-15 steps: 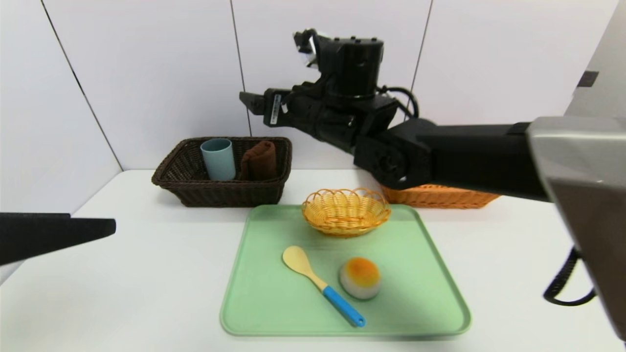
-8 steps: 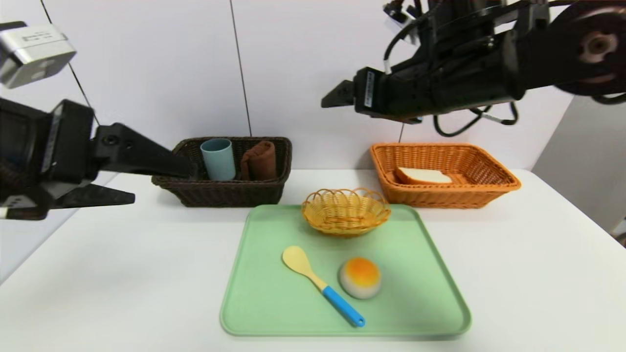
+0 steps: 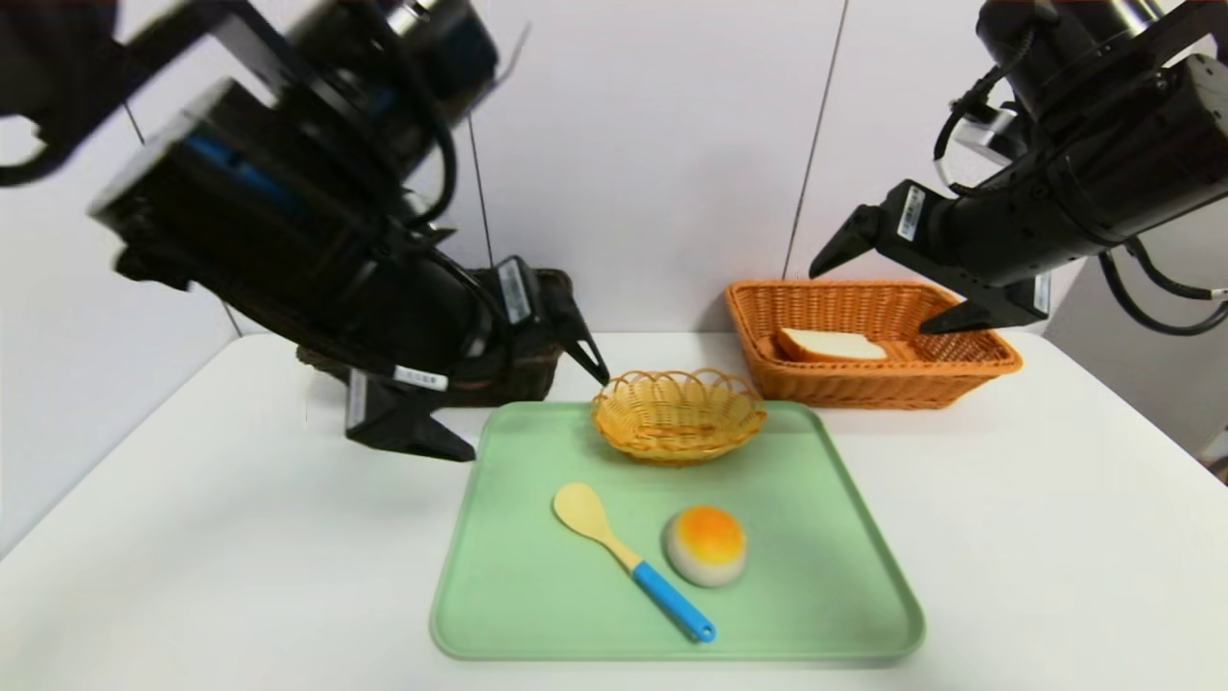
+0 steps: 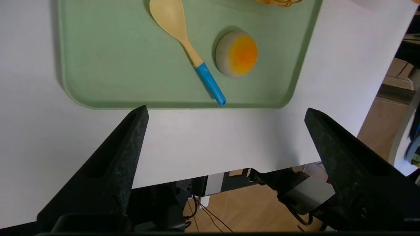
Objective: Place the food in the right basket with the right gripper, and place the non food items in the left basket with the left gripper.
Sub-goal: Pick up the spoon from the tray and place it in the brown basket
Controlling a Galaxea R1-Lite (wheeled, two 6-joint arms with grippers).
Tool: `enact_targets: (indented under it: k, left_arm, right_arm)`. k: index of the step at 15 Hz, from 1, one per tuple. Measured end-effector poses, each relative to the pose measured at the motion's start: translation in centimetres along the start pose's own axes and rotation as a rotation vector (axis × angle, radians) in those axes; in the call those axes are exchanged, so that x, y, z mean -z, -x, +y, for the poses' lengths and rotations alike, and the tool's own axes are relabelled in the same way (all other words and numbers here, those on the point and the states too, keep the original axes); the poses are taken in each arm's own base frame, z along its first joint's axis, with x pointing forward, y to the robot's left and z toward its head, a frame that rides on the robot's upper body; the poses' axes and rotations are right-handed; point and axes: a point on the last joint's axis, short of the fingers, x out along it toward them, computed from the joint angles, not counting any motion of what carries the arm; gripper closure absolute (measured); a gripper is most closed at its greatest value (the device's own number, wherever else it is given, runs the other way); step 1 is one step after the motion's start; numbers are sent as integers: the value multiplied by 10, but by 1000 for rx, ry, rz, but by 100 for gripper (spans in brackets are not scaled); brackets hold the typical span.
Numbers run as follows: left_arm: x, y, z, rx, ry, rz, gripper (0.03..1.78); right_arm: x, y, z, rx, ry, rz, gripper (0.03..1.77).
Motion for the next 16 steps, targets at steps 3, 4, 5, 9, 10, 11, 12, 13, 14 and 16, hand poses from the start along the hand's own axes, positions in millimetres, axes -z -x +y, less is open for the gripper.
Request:
enact_targets:
  k: [3,4,5,9,10,11,12,13,14,16]
  left_arm:
    - [17,-38,-18,-57,-81,54,12]
    - [26,-48,-24,-77,-136,65,12]
    - [35,-57,-29,-96,-191,73,12]
    - [50,-85,-41,-108,-299,73,12]
    - [51,-88,-41,-118,-307,81,12]
    - [53,-89,-40,-133,-323,93,12]
    - [54,-88,-37,-155,-355,107,12]
    - [52,-85,-34,-175,-381,112,12]
    - [48,-81,-31,-179,-397,106,12]
    - [42,-75,-28,-187,-414,82,12]
  right_arm:
    - [7,-6,-13,54,7,41,11]
    - [11,-7,-17,71,13,57,11]
    - [14,-7,-20,82,23,69,11]
    - [22,-1,-28,96,32,85,10]
    - [23,0,-28,92,38,89,10]
    - [25,1,-28,87,49,99,10]
    - [28,0,-25,81,56,107,10]
    - [31,-1,-22,74,64,118,10]
    - [35,-3,-18,68,71,131,10]
    - [39,-9,-13,69,82,152,10]
